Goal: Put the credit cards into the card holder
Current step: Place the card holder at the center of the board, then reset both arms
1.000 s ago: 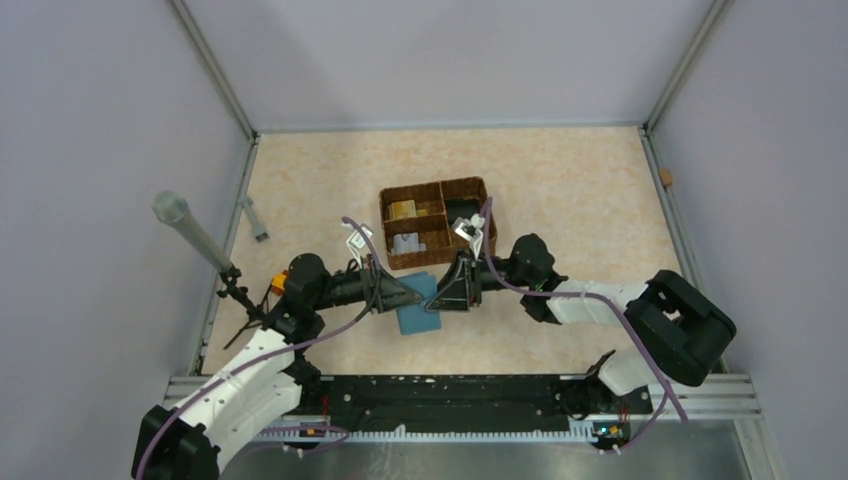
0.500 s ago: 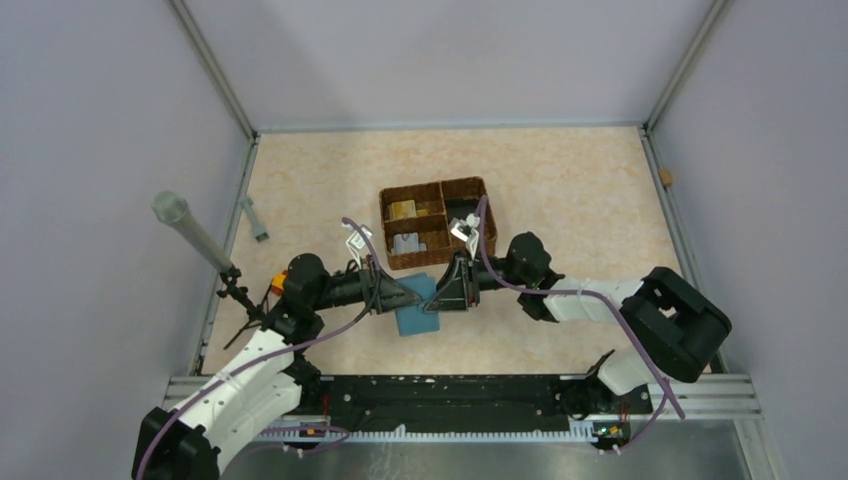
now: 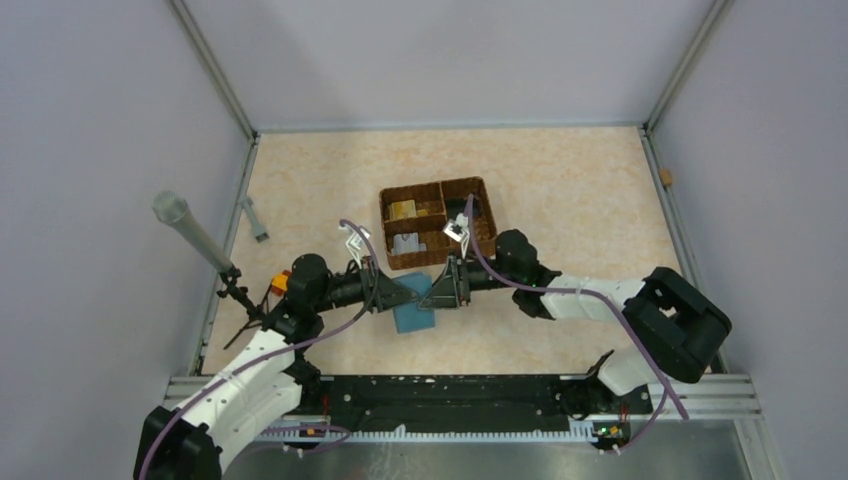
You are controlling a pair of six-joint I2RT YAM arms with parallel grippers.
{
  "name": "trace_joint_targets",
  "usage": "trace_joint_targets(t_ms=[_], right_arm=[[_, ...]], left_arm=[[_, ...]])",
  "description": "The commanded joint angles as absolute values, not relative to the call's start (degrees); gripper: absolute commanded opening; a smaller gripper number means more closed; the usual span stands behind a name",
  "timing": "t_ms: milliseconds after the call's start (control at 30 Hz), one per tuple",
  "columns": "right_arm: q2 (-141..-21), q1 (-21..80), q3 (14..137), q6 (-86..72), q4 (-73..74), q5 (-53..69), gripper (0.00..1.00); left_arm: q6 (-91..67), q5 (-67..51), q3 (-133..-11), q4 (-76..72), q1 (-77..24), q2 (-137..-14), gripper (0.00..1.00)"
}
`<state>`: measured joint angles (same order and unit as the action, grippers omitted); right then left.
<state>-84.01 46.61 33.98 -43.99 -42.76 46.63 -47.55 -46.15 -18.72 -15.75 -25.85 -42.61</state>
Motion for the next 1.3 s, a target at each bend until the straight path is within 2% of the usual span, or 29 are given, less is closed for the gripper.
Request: trace_joint_targets(t_ms=[0,67,100,200,467,500,600,667,700,733,900,1033,1267], right_arm=[[-82.9,48.5,34.8,-39.9,-37.2,32.2,0.00],[-80.9,48.3,33.0,-39.2,-33.4,28.3,0.00],[-80.0,48.1,32.0,-38.8,-31.6,26.7,0.00],[-78.2,47.2,29.1,-38.6,-27.2,23.5,0.00],[-81.3,42.8,28.7,-36.0,-17.4,21.5,0.00],[-81.7,42.4,29.2,-35.5,-15.8,21.1,0.06],[-80.7,41.5,30.6,-33.4,-11.4,18.8,0.48],[-78.5,41.3,31.9,-31.3,-7.5,15.8,0.72],[-77.1,41.0,32.7,-30.3,-5.3,13.9,0.83],[-75.7,40.7,33.3,-29.1,-3.4,12.8,0.89],[-68.3,37.5,36.8,-25.6,6.7,4.5,0.93],[-60.5,36.8,38.7,-24.2,13.2,-10.7,0.94],[-45.6,36.9,37.4,-18.3,15.0,-32.3,0.95]], left_arm=[[-46.1,-43.1,-20.5,-17.7,-27.3,-43.9,0.24],[-43.3,-36.7,-21.6,-11.5,-27.3,-44.9,0.63],[-42.3,-33.4,-22.0,-8.8,-27.3,-45.1,0.78],[-40.7,-24.4,-22.9,-2.2,-27.0,-45.1,0.98],[-40.5,-14.1,-23.6,4.0,-25.1,-42.0,0.99],[-40.5,-13.0,-23.9,5.2,-24.9,-41.8,0.99],[-40.4,-9.5,-25.2,9.6,-23.6,-41.3,0.99],[-40.9,-7.5,-26.0,11.8,-22.1,-41.1,0.99],[-41.2,-6.9,-26.2,12.8,-21.1,-41.1,0.99],[-41.4,-6.3,-26.8,13.3,-20.0,-41.2,0.99],[-41.3,-5.5,-31.7,18.7,-11.8,-43.7,0.99],[-38.8,-5.1,-39.2,25.5,-5.0,-45.0,0.99],[-24.1,8.4,-46.8,30.6,-3.4,-39.2,0.99]])
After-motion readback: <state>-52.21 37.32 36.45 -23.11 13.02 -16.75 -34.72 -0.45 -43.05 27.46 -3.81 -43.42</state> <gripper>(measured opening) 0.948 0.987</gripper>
